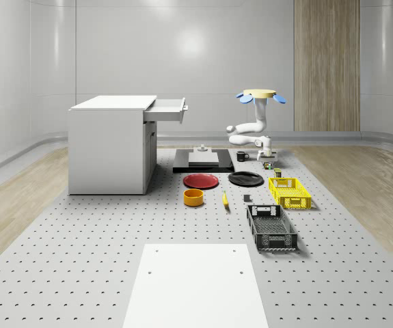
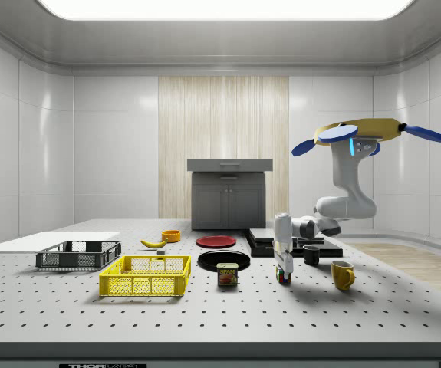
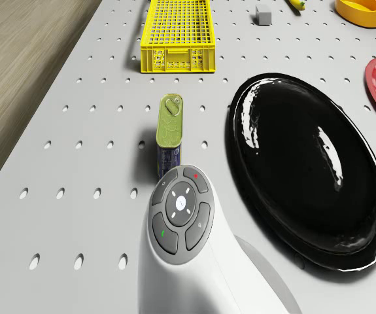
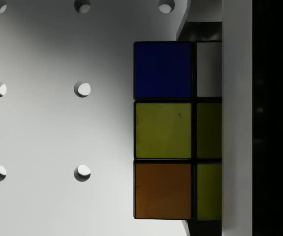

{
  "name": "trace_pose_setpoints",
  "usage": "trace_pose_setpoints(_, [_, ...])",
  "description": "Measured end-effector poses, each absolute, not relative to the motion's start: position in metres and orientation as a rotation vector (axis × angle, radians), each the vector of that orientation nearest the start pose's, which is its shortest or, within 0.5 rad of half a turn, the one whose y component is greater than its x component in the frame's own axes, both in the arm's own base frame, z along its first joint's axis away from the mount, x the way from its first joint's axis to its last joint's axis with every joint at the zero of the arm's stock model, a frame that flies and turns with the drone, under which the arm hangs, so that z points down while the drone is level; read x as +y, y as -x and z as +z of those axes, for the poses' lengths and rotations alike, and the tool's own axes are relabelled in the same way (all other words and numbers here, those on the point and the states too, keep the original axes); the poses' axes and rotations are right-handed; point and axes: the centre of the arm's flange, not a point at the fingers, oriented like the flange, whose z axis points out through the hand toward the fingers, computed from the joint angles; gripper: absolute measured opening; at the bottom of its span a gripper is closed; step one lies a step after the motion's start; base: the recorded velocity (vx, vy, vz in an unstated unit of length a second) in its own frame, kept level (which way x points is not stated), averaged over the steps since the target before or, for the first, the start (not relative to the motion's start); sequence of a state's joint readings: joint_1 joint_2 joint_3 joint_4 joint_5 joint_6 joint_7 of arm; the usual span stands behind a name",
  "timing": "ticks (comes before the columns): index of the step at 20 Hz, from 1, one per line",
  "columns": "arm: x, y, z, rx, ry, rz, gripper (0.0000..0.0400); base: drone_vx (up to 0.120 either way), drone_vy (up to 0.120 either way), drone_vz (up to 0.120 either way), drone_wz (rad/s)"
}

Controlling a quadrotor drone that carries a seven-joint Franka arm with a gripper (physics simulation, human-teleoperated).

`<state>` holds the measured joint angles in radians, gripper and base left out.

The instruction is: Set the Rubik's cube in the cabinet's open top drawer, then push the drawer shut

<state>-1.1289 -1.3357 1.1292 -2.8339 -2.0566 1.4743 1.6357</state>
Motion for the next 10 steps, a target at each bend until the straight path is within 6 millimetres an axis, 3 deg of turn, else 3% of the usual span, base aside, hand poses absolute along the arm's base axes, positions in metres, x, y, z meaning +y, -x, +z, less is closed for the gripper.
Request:
trace_pose_setpoints(8, [-0.006,-0.307,0.543,-0.002,0.000,0.785,0.0327,0.000,0.000,0.000,0.000])
trace_pose_setpoints(10, [-0.006,-0.307,0.536,-0.002,0.000,0.785,0.0326,0.000,0.000,0.100,0.000])
